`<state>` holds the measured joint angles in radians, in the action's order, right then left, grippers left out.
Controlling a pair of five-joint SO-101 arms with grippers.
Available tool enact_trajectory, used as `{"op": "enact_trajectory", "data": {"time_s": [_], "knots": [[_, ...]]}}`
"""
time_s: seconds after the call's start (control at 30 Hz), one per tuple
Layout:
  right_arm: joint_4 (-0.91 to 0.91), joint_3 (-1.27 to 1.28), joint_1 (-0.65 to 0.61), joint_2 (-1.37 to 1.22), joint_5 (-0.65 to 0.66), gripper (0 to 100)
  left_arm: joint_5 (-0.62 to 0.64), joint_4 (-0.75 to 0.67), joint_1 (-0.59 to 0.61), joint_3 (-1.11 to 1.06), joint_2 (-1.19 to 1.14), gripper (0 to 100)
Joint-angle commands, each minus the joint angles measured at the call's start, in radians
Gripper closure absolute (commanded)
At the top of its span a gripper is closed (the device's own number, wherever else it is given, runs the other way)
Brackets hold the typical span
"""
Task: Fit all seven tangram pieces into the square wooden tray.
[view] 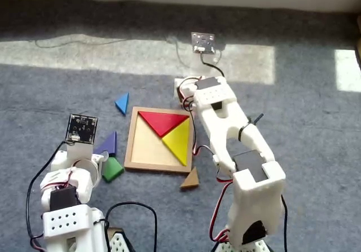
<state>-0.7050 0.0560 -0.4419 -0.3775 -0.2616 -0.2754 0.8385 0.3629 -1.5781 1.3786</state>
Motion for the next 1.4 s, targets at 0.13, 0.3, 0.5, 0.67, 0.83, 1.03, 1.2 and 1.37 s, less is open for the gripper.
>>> {"op": "enact_trajectory", "data": {"time_s": [0.13,0.3,0.5,0.67,0.83,1.03,1.2,1.37], "knots": [[0.022,-0.047,-0.012,0.019,-0.008,67.3,0.009,-0.018,-0.004,0.004,0.013,74],[0.022,-0.044,-0.012,0.002,-0.008,67.3,0.009,-0.017,-0.004,0.004,0.013,74],[0.022,-0.045,-0.012,-0.062,-0.006,67.3,0.009,-0.017,-0.002,0.004,0.013,74],[0.021,-0.045,-0.007,-0.067,-0.006,67.4,0.009,-0.015,-0.002,0.004,0.013,74],[0.018,-0.044,0.016,-0.067,0.002,84.4,0.008,-0.015,-0.002,0.004,0.013,74],[-0.022,-0.050,0.039,-0.061,0.126,98.9,0.008,-0.015,-0.002,0.004,0.013,74],[-0.208,-0.087,0.039,0.005,0.138,99.2,0.008,-0.015,-0.002,0.002,0.013,74],[-0.378,-0.105,0.039,0.197,0.249,99.2,0.008,-0.017,-0.002,0.002,0.013,74]]}}
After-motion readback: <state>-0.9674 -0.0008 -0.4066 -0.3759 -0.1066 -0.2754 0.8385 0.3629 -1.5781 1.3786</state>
